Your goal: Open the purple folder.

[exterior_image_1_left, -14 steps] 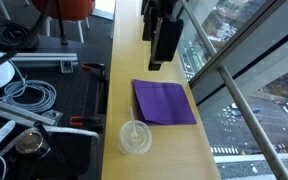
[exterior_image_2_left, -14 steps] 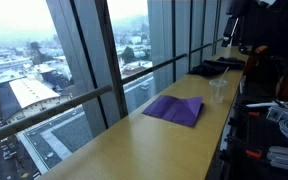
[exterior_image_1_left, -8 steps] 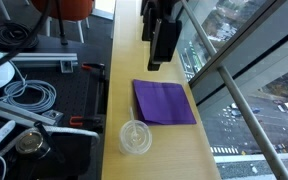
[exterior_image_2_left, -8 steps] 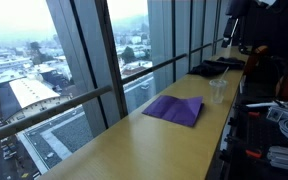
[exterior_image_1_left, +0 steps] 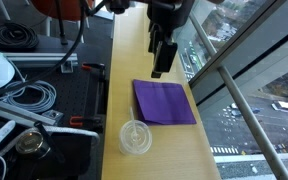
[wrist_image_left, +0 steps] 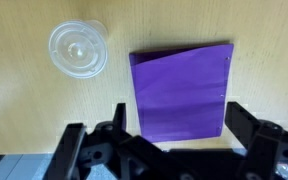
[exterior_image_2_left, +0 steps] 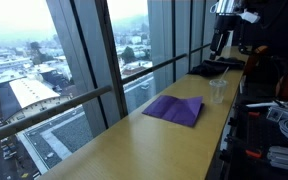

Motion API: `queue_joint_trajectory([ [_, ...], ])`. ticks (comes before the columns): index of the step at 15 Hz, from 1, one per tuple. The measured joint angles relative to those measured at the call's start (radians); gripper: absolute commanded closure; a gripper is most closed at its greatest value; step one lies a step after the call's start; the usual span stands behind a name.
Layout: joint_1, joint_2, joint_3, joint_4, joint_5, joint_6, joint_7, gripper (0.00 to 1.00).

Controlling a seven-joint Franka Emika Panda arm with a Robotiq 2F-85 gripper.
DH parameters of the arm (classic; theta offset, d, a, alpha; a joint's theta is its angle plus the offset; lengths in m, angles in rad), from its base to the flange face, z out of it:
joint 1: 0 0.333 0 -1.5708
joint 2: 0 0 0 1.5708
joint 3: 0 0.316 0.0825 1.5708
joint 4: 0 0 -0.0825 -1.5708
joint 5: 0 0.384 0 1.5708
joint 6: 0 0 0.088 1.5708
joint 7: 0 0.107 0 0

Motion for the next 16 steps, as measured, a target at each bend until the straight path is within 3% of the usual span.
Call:
queue_joint_trajectory([
  [5,-0.013,0.197,0.007,0.091,-0.001,0.082,0.08,0.0],
  [16,-0.045,0.548,-0.001,0.325,0.002,0.085,0.074,0.0],
])
